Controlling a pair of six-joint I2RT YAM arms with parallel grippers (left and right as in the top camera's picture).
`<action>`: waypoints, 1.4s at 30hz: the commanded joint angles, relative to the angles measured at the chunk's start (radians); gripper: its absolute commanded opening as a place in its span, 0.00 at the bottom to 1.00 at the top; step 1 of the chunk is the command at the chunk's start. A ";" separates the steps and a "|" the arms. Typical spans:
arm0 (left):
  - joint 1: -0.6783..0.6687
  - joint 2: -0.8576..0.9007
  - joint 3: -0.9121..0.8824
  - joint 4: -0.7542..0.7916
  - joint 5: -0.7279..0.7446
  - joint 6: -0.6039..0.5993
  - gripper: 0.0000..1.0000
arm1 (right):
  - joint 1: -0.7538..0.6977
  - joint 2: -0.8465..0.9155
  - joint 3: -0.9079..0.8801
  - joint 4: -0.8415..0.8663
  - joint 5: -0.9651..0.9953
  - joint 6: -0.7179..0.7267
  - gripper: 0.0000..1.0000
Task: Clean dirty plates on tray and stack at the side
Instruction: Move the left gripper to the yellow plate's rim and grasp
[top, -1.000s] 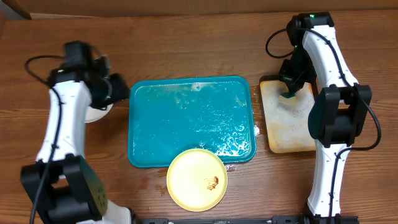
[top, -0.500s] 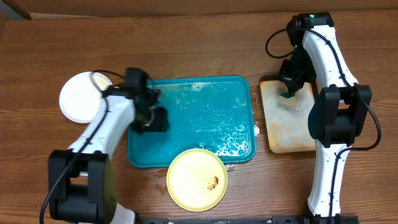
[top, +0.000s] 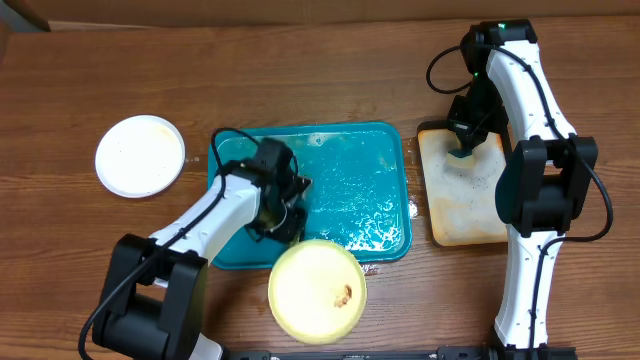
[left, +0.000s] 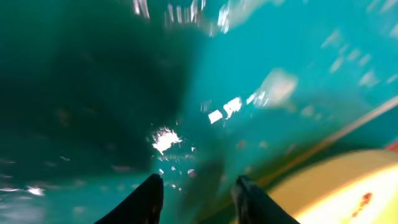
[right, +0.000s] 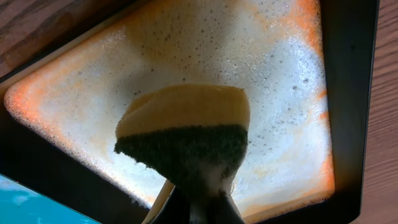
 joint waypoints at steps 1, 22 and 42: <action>-0.011 0.001 -0.053 0.021 0.036 -0.011 0.41 | 0.000 -0.018 -0.004 0.000 -0.005 -0.019 0.04; -0.007 -0.062 0.240 -0.127 0.042 0.024 0.31 | 0.000 -0.018 -0.004 0.000 -0.027 -0.019 0.04; -0.119 -0.287 -0.005 -0.203 0.048 0.014 0.38 | 0.000 -0.018 -0.004 0.000 -0.035 -0.026 0.04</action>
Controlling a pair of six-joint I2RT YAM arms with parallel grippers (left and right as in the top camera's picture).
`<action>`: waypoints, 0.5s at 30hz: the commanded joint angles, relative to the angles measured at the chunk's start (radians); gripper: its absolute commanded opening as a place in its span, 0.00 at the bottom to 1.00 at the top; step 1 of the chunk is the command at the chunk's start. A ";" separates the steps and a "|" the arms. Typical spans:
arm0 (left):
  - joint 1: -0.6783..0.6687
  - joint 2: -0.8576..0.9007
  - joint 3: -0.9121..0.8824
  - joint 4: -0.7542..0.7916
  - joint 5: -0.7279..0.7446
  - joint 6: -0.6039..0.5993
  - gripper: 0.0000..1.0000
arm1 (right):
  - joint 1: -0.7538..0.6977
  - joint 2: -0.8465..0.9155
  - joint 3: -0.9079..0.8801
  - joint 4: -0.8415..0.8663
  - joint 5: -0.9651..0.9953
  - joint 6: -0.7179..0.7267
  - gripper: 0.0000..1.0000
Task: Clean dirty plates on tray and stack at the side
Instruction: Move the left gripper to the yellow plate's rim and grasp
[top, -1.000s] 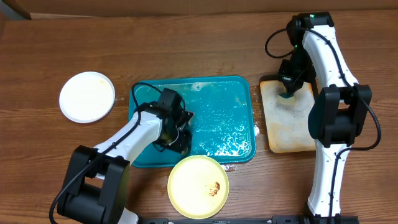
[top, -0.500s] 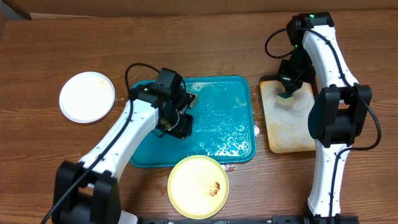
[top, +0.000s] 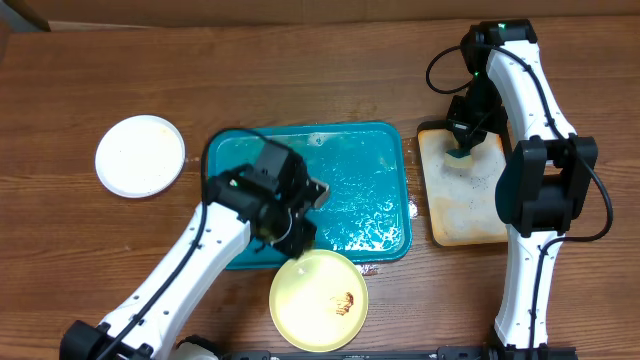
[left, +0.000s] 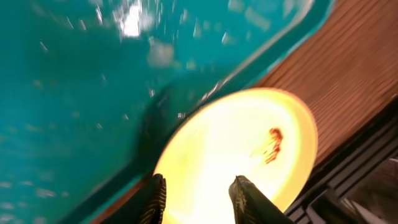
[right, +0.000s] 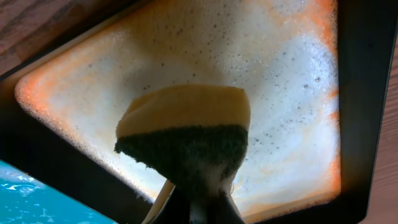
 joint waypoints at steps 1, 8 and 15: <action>-0.004 -0.005 -0.089 0.046 0.014 -0.034 0.39 | 0.000 -0.018 -0.004 0.000 -0.008 -0.008 0.04; 0.001 -0.005 -0.167 0.155 0.029 -0.047 0.48 | 0.000 -0.018 -0.004 0.000 -0.008 -0.008 0.04; 0.045 0.001 -0.282 0.270 0.031 -0.051 0.55 | 0.000 -0.018 -0.004 0.000 -0.008 -0.011 0.04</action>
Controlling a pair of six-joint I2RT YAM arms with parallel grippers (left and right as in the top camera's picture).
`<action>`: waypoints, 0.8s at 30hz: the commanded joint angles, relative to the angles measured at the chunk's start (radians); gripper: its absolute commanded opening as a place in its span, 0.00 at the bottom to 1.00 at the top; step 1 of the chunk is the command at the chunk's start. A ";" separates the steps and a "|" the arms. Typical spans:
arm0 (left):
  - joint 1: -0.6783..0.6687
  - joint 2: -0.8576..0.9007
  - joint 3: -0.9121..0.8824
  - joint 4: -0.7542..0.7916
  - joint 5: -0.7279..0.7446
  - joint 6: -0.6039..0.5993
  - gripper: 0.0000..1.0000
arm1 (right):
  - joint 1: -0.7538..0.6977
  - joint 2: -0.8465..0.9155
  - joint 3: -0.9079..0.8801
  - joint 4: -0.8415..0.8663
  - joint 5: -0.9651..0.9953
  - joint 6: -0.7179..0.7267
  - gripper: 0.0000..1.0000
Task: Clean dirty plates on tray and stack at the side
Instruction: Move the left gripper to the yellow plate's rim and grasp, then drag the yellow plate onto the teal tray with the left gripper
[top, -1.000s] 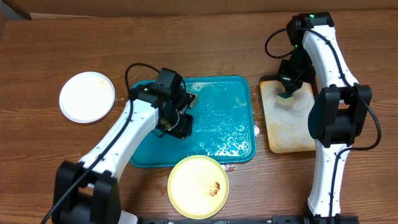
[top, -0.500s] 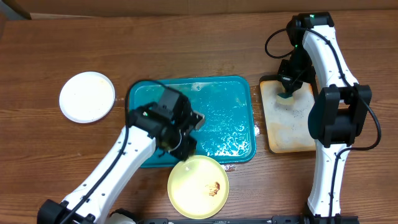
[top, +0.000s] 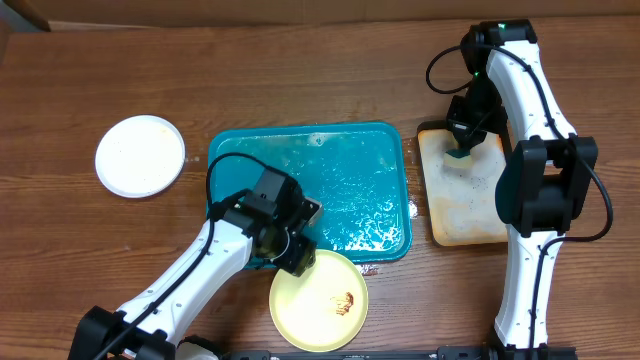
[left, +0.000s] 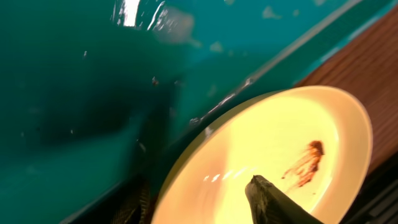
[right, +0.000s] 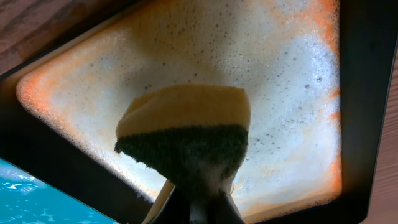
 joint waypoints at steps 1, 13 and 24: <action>0.032 0.000 -0.053 0.021 0.021 -0.009 0.55 | 0.000 -0.018 -0.004 0.000 -0.005 -0.009 0.04; 0.049 0.012 -0.065 0.037 0.024 -0.008 0.40 | 0.000 -0.018 -0.004 0.000 -0.005 -0.011 0.04; 0.049 0.071 -0.065 0.059 0.018 -0.034 0.04 | 0.000 -0.018 -0.004 0.000 -0.005 -0.012 0.04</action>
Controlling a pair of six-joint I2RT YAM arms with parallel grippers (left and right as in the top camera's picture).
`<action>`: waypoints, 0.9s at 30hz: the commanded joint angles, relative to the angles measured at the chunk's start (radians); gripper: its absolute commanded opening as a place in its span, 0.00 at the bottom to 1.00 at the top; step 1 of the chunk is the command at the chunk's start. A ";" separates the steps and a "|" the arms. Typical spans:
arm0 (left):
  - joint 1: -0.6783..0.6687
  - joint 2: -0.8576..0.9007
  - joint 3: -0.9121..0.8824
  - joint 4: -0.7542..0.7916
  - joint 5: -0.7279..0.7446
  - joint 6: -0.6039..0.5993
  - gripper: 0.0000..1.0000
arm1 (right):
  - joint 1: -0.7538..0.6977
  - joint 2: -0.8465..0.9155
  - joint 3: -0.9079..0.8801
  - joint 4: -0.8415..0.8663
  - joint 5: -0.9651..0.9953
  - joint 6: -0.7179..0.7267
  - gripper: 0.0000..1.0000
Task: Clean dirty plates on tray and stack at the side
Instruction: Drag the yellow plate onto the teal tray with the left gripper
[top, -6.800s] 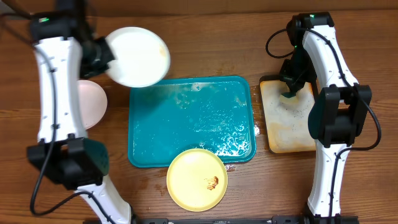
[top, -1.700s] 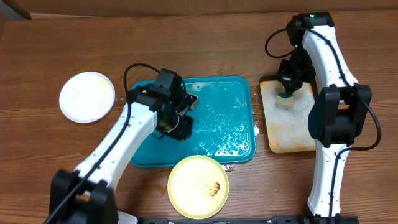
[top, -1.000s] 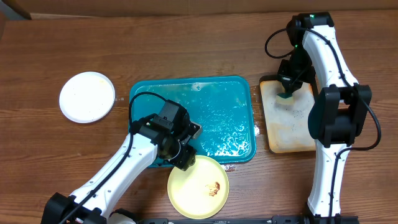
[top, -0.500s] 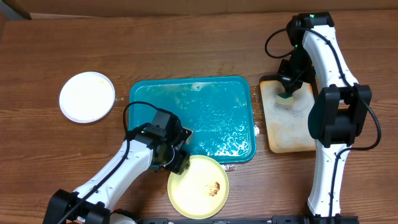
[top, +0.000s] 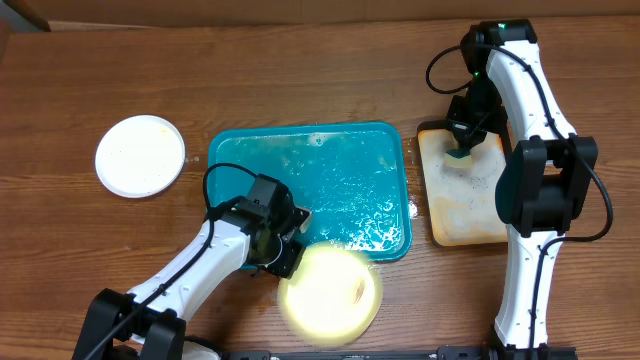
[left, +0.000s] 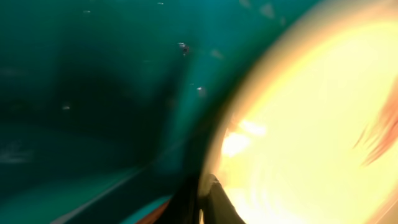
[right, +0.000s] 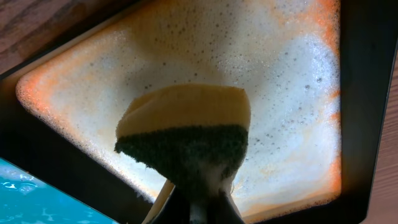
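A yellow plate (top: 330, 292) with a brown smear lies blurred at the front edge of the teal tray (top: 330, 165). My left gripper (top: 288, 254) is shut on its left rim. In the left wrist view the fingers (left: 214, 198) pinch the rim of the yellow plate (left: 311, 124), with the teal tray (left: 93, 93) behind. A white plate (top: 140, 155) lies on the table to the left. My right gripper (top: 461, 150) is shut on a yellow-and-green sponge (right: 183, 134), held above the foamy basin (right: 186, 50).
The foamy basin (top: 465, 205) sits right of the teal tray, whose floor is wet. Bare wooden table (top: 300, 70) runs behind the tray and around the white plate. A black rail lines the table's front edge under the yellow plate.
My left gripper, open astride the yellow plate's rim before, is now shut on it. The plate has shifted slightly right and shows blurred. The right arm and sponge have not moved.
My left gripper stood open low over the tray's front part, the yellow plate at the tray's front edge. Then it was over that edge above the plate, then open around the rim, and now it grips the rim. The right gripper held the sponge over the basin throughout.
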 joint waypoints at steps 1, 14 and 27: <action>0.005 0.015 -0.004 0.009 -0.001 -0.020 0.04 | 0.000 -0.018 -0.004 0.000 -0.005 -0.008 0.04; 0.006 0.015 0.129 0.087 -0.061 -0.284 0.04 | 0.000 -0.018 -0.004 0.000 -0.005 -0.010 0.04; 0.161 0.215 0.248 0.027 -0.196 -0.305 0.04 | 0.024 -0.018 0.013 0.007 -0.118 -0.170 0.04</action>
